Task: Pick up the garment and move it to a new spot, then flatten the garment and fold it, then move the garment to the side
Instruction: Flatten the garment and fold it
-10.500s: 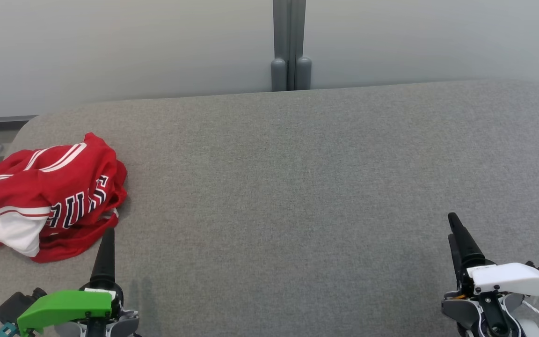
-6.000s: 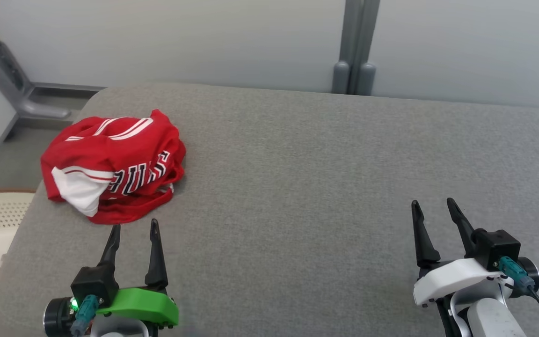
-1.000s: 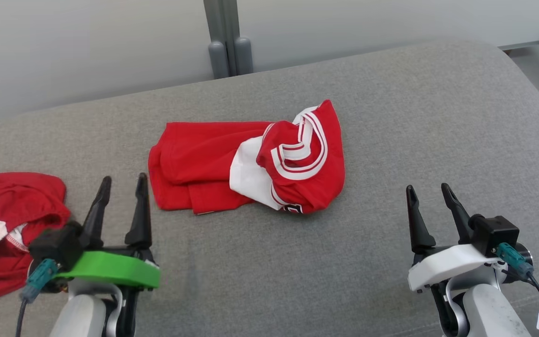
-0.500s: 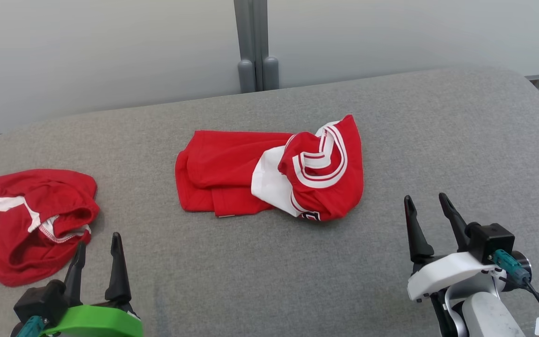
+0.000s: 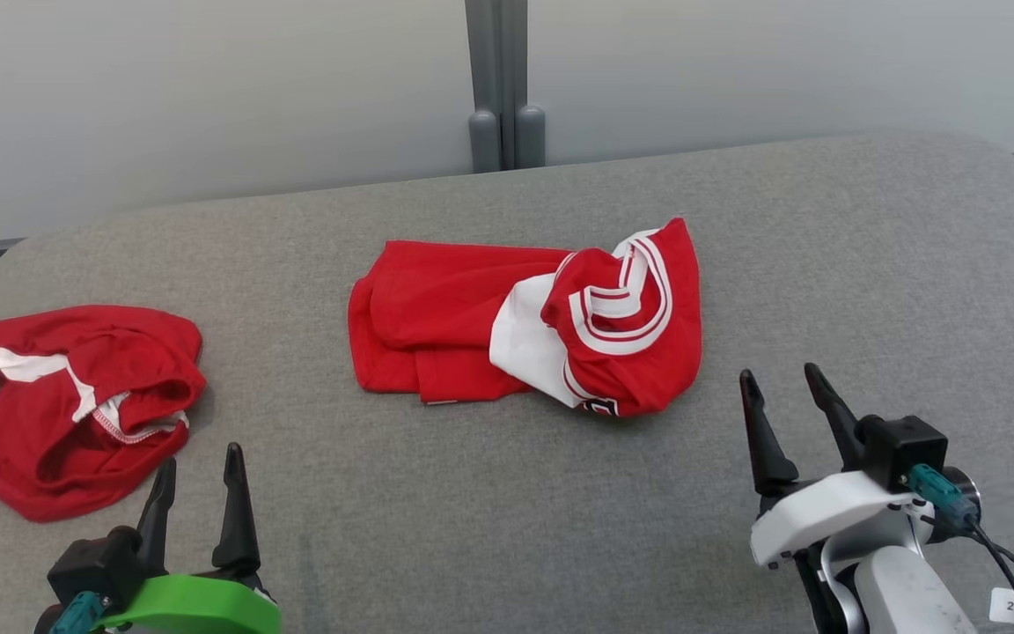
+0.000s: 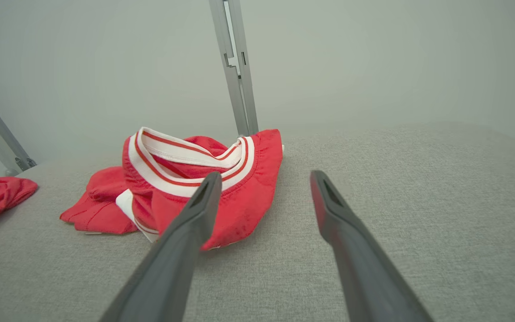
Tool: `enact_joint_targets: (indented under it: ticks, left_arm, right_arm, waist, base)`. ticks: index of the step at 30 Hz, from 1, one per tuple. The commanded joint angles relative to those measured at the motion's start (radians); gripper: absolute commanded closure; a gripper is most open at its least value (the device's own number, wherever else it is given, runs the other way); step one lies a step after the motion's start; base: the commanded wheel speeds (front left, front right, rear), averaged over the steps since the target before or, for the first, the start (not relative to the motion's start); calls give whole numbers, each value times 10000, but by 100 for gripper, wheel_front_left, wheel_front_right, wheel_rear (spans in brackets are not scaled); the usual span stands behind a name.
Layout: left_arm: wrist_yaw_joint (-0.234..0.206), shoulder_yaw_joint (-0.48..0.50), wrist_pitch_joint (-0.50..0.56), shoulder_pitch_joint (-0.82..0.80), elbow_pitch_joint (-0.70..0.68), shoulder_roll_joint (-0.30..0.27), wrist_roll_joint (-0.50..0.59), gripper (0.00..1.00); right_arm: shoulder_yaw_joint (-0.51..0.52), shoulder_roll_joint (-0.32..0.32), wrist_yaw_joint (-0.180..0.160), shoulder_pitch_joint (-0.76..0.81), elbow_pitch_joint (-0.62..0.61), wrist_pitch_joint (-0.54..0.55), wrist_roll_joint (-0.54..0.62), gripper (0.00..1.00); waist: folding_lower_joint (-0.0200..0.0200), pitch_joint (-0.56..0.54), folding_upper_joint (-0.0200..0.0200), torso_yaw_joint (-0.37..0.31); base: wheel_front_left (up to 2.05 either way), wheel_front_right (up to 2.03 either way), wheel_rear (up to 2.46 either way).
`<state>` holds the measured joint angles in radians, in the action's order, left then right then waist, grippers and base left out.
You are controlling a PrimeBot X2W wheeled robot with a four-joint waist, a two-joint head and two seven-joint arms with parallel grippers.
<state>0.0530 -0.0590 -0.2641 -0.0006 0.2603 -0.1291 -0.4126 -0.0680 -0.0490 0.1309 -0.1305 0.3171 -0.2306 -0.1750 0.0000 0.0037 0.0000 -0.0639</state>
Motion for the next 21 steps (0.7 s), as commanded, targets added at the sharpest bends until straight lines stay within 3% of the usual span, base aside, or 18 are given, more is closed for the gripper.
enact_joint_targets:
  ticks: [1,8,13,21]
  left_arm:
    - [32,-10,-5,-211,16,29,54,0]
    - [106,-144,-5,-432,15,48,107,0]
    - [174,-204,-4,-690,-15,85,172,0]
    - [296,-423,-4,-999,68,173,244,0]
  right_arm:
    - [-156,-25,-3,-238,-31,93,-103,0]
    - [-1589,-33,-3,-1480,448,1203,-567,0]
    - [-2346,-31,-3,-2805,1561,2303,-1151,0]
    - [-3030,-28,-3,-4344,3359,2530,-2127,0]
  waist:
    - [0,32,0,96]
    - [0,249,0,413]
    - [0,532,0,758]
    - [0,809,0,1367]
  base:
    - [0,0,0]
    - [0,0,0]
    - [0,0,0]
    - [0,0,0]
